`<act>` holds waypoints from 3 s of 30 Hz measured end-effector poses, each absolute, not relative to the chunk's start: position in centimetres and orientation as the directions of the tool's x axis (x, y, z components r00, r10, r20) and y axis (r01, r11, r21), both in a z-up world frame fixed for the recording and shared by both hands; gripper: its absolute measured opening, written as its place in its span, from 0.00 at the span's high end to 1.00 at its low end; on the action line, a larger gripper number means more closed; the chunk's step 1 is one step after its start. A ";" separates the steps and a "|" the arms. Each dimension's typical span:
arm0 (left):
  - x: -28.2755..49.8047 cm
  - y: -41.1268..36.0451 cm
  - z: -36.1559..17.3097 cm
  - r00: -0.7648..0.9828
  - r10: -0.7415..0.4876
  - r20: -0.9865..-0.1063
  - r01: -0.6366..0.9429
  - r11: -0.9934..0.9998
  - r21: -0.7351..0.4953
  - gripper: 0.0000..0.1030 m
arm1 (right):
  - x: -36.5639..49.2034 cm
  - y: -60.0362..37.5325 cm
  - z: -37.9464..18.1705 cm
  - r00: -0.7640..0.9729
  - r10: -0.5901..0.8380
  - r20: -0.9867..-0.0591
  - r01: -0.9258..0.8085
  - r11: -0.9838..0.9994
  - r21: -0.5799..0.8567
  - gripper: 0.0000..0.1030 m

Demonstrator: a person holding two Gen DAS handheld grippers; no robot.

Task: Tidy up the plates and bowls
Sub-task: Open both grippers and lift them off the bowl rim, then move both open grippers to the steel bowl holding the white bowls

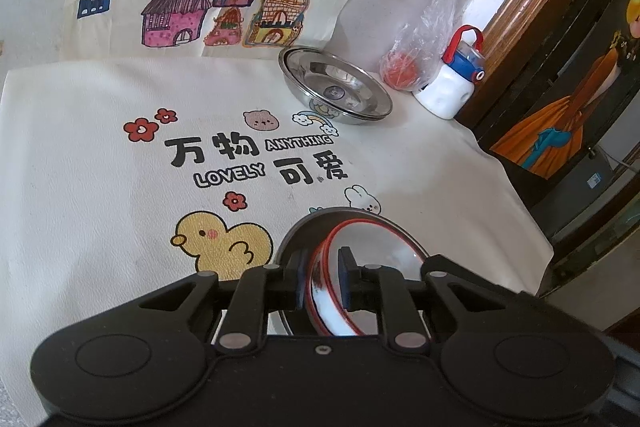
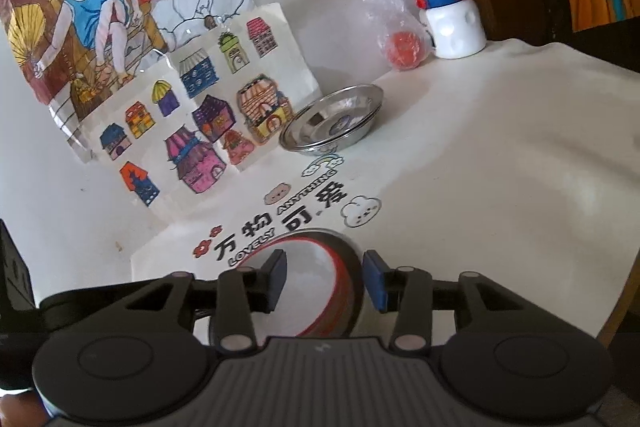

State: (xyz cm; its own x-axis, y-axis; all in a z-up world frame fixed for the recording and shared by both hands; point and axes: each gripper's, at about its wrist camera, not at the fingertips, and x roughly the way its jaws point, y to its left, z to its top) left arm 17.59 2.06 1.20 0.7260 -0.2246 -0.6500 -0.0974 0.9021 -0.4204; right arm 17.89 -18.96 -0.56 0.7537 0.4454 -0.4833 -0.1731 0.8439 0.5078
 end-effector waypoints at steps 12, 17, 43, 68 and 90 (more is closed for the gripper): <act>17.1 2.3 1.7 0.746 -0.228 -0.625 -0.083 0.900 -0.427 0.83 | 17.7 -19.1 -0.6 0.757 0.448 -0.476 -0.169 0.838 0.519 0.53; 16.7 2.7 1.7 0.759 -0.227 -0.610 -0.081 0.897 -0.435 0.83 | 17.7 -19.4 -0.7 0.758 0.451 -0.471 -0.171 0.835 0.523 0.49; 13.7 4.3 3.0 0.837 -0.187 -0.514 -0.044 0.914 -0.404 0.22 | 15.1 -21.1 0.1 0.825 0.412 -0.386 -0.180 0.840 0.512 0.07; 9.6 6.3 0.9 0.857 -0.031 -0.514 -0.111 0.963 -0.244 0.01 | 11.0 -21.1 -2.2 0.856 0.254 -0.451 -0.106 0.939 0.327 0.00; 10.2 5.5 -0.4 0.858 -0.032 -0.513 -0.055 0.987 -0.153 0.01 | 12.0 -20.6 -2.7 0.875 0.207 -0.438 -0.126 0.970 0.207 0.00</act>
State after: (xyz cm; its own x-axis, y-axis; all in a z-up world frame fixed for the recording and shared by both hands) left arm 10.19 5.51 -0.42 0.8576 -0.0316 -0.5133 -0.0550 0.9867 -0.1526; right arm 11.96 -20.65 -2.66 0.8748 0.2075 -0.4378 -0.1265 0.9701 0.2070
